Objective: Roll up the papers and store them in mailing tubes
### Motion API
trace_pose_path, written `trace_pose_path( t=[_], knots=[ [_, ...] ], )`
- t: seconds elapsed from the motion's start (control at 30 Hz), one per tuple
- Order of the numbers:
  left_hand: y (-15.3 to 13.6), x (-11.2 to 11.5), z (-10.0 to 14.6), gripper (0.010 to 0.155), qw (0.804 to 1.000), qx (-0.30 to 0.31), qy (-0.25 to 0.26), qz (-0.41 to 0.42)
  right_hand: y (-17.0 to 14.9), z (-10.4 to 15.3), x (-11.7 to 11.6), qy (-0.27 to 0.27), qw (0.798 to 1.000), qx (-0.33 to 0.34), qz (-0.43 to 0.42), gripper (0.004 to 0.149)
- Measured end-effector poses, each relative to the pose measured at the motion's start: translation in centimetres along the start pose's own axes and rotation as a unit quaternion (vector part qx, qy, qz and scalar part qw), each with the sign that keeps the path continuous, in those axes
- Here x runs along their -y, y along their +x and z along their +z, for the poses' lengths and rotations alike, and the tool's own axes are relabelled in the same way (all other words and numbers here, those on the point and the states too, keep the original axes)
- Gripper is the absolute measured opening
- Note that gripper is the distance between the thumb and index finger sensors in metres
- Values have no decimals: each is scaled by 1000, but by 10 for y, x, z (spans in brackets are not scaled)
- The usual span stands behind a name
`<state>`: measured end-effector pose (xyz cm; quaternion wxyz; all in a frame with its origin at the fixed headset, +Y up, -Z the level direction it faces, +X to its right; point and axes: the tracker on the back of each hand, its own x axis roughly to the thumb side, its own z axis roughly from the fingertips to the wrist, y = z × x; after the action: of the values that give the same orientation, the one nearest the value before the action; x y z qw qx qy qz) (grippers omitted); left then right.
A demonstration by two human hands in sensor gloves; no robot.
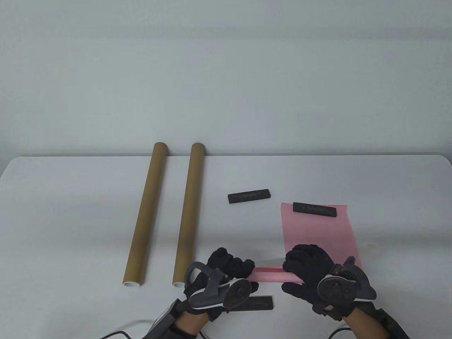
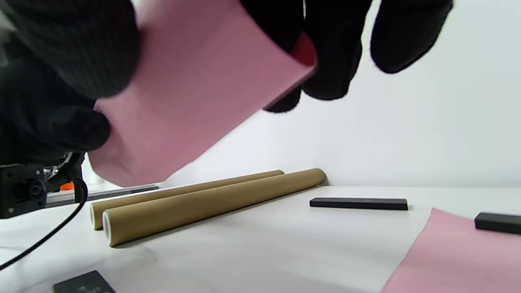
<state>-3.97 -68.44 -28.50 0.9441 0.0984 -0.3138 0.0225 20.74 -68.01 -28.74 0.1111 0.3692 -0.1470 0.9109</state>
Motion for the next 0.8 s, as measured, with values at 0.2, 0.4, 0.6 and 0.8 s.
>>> trace_pose_path(
  t=[0.2,0.4,0.6,0.8],
  knots=[
    [1,-1,1,68,1000,-1,11,-20,0,-1,-2,8,1000,-1,-12,51],
    [2,-1,0,64,1000,6,6,-6,-2,0,0,-1,1000,-7,-13,61],
    [0,0,1,65,1000,-2,7,-10,1,-1,0,-6,1000,-2,2,51],
    [3,-5,3,61,999,15,28,-11,-2,1,1,-11,999,-5,-33,57]
  ],
)
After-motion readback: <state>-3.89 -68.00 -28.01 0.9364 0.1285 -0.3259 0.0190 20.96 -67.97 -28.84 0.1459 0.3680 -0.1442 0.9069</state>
